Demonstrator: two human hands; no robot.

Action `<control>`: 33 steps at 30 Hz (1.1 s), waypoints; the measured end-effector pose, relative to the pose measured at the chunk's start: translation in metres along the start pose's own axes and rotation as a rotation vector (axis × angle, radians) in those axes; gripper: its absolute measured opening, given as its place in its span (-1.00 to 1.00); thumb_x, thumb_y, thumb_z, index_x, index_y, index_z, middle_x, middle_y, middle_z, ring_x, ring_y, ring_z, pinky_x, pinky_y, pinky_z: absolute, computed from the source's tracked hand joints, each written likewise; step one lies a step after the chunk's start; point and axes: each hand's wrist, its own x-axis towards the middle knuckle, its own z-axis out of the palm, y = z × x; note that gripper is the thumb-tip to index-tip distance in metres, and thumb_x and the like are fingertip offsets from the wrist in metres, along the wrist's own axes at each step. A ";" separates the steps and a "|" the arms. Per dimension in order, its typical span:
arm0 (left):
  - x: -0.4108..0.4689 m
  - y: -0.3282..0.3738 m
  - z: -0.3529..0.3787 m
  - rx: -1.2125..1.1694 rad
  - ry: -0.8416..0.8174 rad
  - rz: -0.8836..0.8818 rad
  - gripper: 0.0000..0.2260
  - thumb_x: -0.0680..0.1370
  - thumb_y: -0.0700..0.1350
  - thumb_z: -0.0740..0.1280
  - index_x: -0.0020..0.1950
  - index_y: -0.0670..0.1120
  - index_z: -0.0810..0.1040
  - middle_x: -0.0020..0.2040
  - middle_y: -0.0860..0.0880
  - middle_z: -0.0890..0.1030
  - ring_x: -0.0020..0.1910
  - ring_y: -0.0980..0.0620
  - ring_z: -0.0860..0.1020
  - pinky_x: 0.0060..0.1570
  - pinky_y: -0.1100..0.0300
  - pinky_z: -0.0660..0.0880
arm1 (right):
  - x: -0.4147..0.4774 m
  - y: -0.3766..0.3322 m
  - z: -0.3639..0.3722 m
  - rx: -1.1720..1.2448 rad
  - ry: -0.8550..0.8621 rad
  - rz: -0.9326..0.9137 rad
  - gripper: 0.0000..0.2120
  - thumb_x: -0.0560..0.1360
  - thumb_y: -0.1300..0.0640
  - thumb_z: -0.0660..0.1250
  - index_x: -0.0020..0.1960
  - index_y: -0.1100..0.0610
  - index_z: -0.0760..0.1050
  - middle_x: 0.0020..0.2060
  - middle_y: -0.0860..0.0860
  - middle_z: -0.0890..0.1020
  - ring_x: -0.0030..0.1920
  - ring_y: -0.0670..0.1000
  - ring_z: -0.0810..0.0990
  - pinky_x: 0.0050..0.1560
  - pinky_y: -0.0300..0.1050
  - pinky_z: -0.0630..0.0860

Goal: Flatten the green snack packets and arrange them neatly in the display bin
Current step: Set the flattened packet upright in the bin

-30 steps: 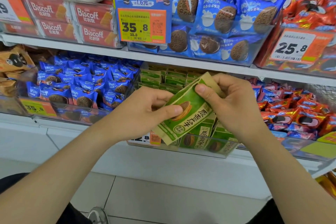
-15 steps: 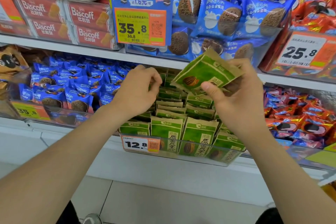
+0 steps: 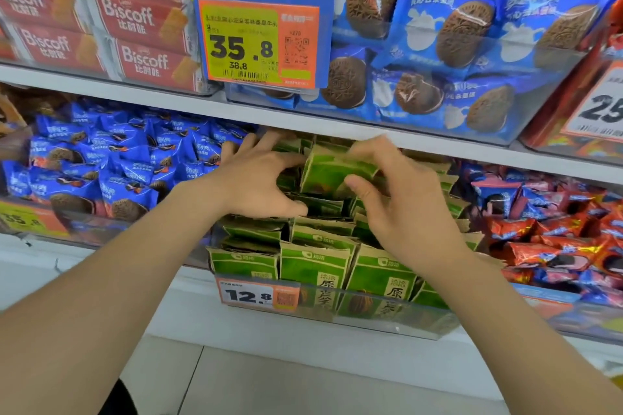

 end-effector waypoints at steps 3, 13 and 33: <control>0.003 -0.001 0.001 -0.021 -0.007 -0.002 -0.18 0.46 0.34 0.46 0.66 0.28 0.22 0.65 0.02 0.05 0.63 -0.20 0.03 0.53 -0.19 0.05 | 0.007 0.006 0.009 -0.154 0.010 -0.005 -0.84 0.59 0.23 0.46 0.14 0.07 0.69 0.01 -0.05 0.69 0.03 -0.14 0.63 0.09 -0.37 0.42; 0.007 -0.008 0.008 -0.035 0.026 0.039 -0.13 0.35 0.41 0.40 0.63 0.37 0.16 0.60 0.07 0.09 0.55 -0.17 0.12 0.41 -0.15 0.13 | 0.051 0.003 0.039 -0.428 -0.342 0.042 -0.66 0.53 0.35 0.41 0.16 -0.04 0.66 -0.10 0.05 0.69 -0.10 0.15 0.68 -0.10 0.11 0.69; 0.000 -0.019 0.005 -0.201 0.014 0.142 -0.01 0.26 0.37 0.44 0.64 0.35 0.11 0.63 0.20 0.12 0.61 -0.05 0.20 0.50 -0.16 0.08 | 0.040 0.004 0.032 -0.460 -0.511 -0.042 -0.78 0.58 -0.02 0.50 0.19 0.00 0.71 0.06 0.05 0.65 0.21 0.14 0.50 0.16 0.06 0.54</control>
